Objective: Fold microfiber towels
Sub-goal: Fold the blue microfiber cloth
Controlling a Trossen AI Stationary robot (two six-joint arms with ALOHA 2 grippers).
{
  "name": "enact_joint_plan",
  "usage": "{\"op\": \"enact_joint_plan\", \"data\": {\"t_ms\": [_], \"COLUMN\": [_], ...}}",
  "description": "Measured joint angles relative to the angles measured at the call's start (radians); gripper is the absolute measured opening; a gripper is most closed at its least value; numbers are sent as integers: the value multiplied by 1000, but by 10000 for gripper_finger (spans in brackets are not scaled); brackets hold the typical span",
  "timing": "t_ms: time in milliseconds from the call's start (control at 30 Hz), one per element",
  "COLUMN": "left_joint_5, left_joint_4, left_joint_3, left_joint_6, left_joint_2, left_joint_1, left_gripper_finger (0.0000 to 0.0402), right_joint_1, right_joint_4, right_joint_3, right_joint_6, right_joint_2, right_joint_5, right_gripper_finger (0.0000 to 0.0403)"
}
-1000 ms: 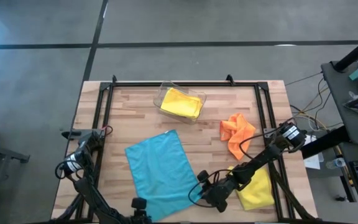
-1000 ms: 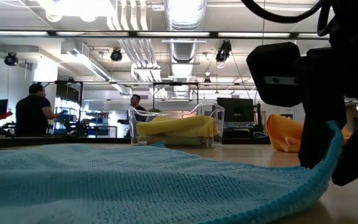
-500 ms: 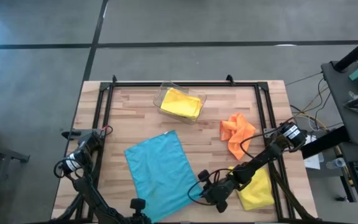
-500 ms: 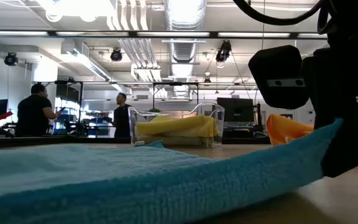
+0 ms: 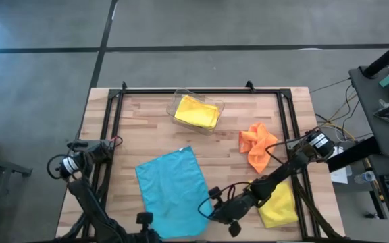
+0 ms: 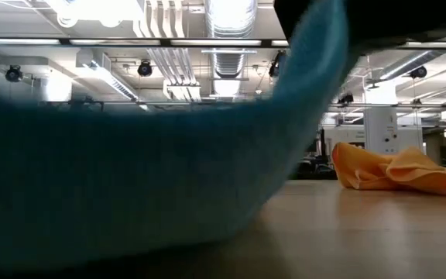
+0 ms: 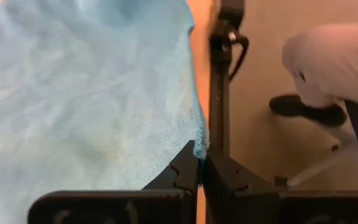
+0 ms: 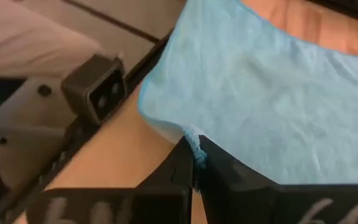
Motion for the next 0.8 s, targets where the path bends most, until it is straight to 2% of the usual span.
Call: {"op": "enact_joint_plan", "data": {"t_ms": [100,267,367,600,800], "left_joint_5": [-54,-148,-149,-156,-206], "left_joint_4": [-44,-55,-50,-47,-48], "left_joint_3": [-33,-168,-255,-436,-557], "left_joint_6": [-102,-290,-395,-516,-622], "left_joint_2": [-35,-119,-167,-263,-365], "left_joint_1": [-31,-95,-117,-117,-111], "left_gripper_finger": [0,0,0,0,0], "right_joint_1": [-25,-98,-135,-220,-285], "right_joint_4": [-3,26,71,95,92], "right_joint_3": [1,-29,-45,-46,-47], "right_joint_6": [42,98,109,99,92], "right_joint_2": [0,-1,-1,-1,-26], "right_joint_5": [39,41,13,-1,72], "right_gripper_finger": [8,8,8,8,8]}}
